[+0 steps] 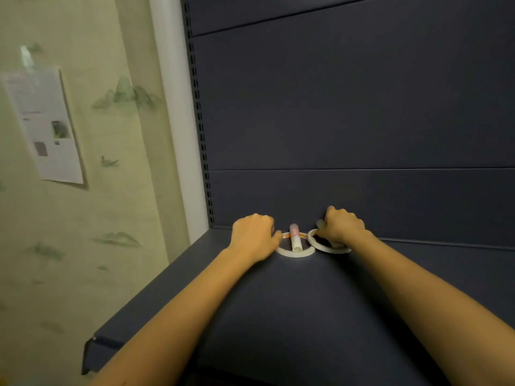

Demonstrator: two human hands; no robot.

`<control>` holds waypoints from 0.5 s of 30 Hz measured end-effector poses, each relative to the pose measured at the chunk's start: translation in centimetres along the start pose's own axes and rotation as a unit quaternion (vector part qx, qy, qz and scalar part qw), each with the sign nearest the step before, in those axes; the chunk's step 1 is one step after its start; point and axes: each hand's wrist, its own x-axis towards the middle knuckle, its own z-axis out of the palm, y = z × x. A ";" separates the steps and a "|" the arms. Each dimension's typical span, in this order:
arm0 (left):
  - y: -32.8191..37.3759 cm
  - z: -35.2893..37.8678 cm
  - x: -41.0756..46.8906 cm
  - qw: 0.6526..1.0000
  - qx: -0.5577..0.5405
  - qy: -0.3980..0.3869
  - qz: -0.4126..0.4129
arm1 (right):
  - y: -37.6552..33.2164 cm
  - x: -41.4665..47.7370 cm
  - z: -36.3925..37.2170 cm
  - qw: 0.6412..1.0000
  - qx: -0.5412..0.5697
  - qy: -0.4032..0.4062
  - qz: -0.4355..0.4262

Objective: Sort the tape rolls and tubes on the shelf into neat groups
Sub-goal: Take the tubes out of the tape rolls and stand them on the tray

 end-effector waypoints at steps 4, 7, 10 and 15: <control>-0.1 0.8 1.6 1.000 -0.018 -0.013 0.008 | 0.2 -1.0 -1.5 0.997 0.029 0.065 -0.007; 0.3 1.5 3.0 0.999 -0.034 -0.042 0.002 | 0.6 -2.4 -2.6 0.991 0.073 0.107 -0.017; 1.2 2.8 3.9 0.997 -0.034 -0.062 -0.017 | 1.3 -4.1 -3.2 0.986 0.114 0.123 -0.020; 2.5 4.4 5.0 0.990 -0.078 -0.089 -0.079 | 2.7 -6.5 -3.6 0.984 0.114 0.139 -0.016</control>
